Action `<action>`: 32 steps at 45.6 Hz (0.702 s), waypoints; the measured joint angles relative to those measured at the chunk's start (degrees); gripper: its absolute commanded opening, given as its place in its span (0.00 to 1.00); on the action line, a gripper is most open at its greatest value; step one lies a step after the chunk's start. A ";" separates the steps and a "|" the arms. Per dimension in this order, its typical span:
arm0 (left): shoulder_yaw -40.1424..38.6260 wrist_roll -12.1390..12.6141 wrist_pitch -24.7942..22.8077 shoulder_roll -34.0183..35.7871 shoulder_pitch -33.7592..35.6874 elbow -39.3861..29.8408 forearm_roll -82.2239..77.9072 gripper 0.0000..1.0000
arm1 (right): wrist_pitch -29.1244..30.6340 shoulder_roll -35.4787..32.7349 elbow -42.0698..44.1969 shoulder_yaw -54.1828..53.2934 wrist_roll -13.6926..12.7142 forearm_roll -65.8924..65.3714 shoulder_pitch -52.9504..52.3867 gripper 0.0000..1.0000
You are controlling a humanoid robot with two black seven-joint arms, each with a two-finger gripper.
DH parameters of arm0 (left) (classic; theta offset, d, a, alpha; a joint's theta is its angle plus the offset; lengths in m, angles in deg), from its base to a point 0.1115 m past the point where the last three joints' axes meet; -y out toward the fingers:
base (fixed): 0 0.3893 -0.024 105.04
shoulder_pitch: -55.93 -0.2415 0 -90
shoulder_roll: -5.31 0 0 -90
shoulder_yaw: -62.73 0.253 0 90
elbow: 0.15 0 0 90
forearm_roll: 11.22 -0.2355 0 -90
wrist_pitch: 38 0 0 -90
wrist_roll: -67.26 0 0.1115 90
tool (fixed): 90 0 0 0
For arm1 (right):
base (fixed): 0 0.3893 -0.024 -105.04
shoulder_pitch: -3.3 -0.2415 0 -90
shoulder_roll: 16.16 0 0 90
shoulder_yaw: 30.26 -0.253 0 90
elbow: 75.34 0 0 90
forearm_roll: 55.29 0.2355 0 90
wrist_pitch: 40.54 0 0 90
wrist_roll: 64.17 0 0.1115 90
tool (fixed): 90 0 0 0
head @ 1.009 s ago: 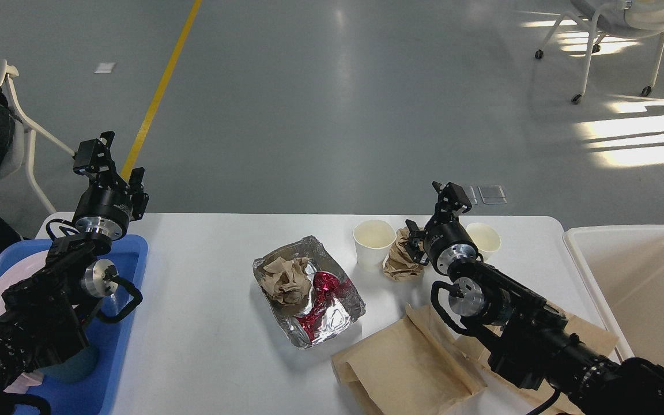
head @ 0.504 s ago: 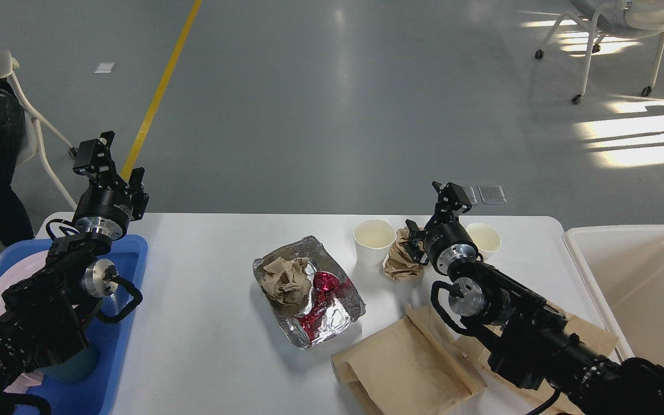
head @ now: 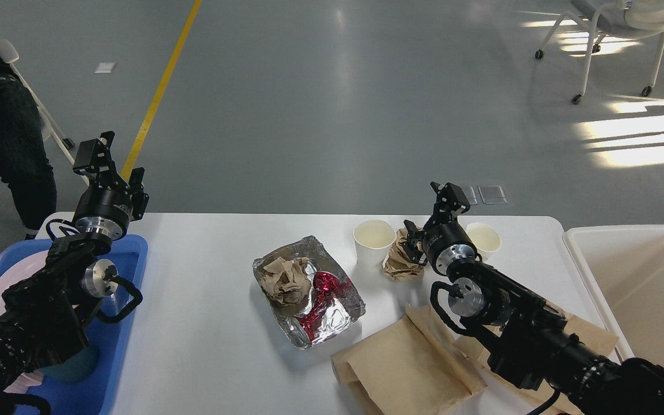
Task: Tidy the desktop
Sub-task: 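Raise the right gripper up and away from the brown paper bags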
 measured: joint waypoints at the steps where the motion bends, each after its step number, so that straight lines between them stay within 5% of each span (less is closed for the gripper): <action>1: 0.00 0.00 0.00 0.00 0.00 0.00 0.00 0.97 | 0.23 -0.05 -0.35 0.04 -0.02 0.02 -0.02 1.00; 32: 0.00 0.00 0.00 0.01 0.00 0.00 0.00 0.97 | 0.50 -1.90 -0.95 -0.43 0.01 0.02 -5.92 1.00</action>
